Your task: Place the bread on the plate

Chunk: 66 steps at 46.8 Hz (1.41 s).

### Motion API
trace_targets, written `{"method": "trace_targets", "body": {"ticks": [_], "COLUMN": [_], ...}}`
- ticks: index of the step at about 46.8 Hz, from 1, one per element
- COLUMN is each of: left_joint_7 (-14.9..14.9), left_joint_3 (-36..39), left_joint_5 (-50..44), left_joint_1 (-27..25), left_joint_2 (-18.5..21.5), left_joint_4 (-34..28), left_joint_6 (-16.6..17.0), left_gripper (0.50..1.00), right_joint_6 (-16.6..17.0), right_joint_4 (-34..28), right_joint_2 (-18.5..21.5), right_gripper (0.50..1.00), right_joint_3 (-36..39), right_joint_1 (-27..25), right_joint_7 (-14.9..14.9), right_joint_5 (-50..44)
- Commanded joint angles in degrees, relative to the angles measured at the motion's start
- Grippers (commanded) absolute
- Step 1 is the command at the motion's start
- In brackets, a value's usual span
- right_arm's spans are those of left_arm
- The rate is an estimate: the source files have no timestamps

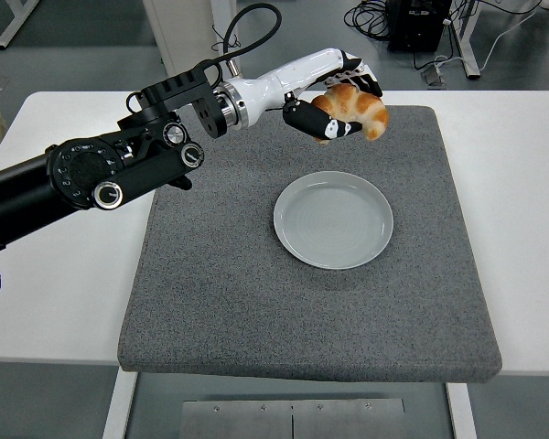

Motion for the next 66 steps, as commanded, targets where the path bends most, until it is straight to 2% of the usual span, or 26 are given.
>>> {"method": "trace_targets", "body": {"ticks": [1, 9, 17, 30, 41, 66], "left_joint_7": [0.0, -0.2, -1.8, -1.9, -2.6, -2.9], "left_joint_3": [1.3, 4.3, 8.3, 9.1, 12.0, 12.1], "left_joint_5": [0.0, 0.3, 0.2, 0.3, 0.2, 0.2], "left_joint_1": [0.8, 3.3, 4.0, 7.8, 8.8, 10.8], "left_joint_2": [-1.6, -4.5, -6.4, -7.4, -7.8, -7.8], "left_joint_4": [0.7, 2.6, 4.9, 6.5, 8.6, 8.8], "left_joint_6": [1.1, 3.1, 5.2, 5.9, 7.5, 8.7], "left_gripper": [0.500, 0.500, 0.500, 0.500, 0.500, 0.500], "right_joint_6": [0.0, 0.0, 0.0, 0.0, 0.0, 0.0], "right_joint_4": [0.0, 0.0, 0.0, 0.0, 0.0, 0.0], "right_joint_2": [0.0, 0.0, 0.0, 0.0, 0.0, 0.0], "right_gripper": [1.000, 1.000, 1.000, 1.000, 1.000, 1.000], "right_joint_3": [0.0, 0.0, 0.0, 0.0, 0.0, 0.0], "right_joint_1": [0.0, 0.0, 0.0, 0.0, 0.0, 0.0], "right_joint_7": [0.0, 0.0, 0.0, 0.0, 0.0, 0.0], "right_joint_5": [0.0, 0.0, 0.0, 0.0, 0.0, 0.0]}}
